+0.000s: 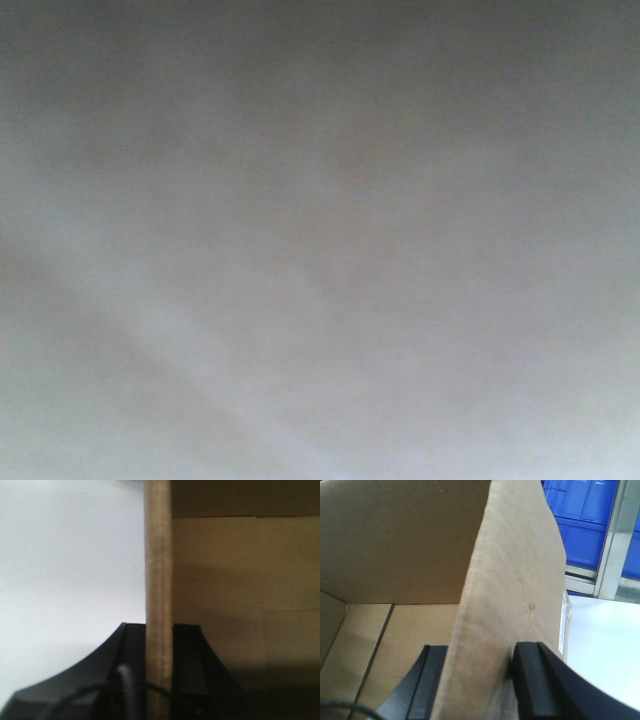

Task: Grab box from left shelf to table start
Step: 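Carry the box with both grippers while driving to the white table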

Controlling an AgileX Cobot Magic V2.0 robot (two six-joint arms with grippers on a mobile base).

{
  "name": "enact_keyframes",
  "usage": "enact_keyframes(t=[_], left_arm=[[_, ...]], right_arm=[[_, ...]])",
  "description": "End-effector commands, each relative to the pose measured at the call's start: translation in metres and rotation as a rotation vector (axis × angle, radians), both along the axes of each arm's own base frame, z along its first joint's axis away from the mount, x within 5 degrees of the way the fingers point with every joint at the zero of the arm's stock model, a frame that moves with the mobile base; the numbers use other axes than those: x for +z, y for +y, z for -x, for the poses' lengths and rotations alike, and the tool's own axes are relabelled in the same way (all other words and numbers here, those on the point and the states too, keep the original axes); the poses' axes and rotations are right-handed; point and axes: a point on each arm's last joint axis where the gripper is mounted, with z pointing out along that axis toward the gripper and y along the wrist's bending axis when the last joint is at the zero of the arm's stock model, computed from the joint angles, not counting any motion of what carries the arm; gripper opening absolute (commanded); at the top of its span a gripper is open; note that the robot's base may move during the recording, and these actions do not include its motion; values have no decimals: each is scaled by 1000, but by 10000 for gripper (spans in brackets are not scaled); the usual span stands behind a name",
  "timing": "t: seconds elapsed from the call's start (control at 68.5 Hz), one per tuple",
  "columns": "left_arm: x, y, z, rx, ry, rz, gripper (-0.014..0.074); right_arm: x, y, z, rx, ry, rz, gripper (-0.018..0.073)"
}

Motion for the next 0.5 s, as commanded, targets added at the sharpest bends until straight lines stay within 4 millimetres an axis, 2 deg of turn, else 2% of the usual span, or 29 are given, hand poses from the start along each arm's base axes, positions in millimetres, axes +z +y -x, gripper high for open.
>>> enact_keyframes(t=[0.0,0.482], left_arm=[[-7,6,-1,24,74,-112,-92],[-4,6,-1,25,62,-110,-92]], right_arm=[[17,-3,3,-38,-128,-13,57],[17,-3,3,-38,-129,-13,57]])
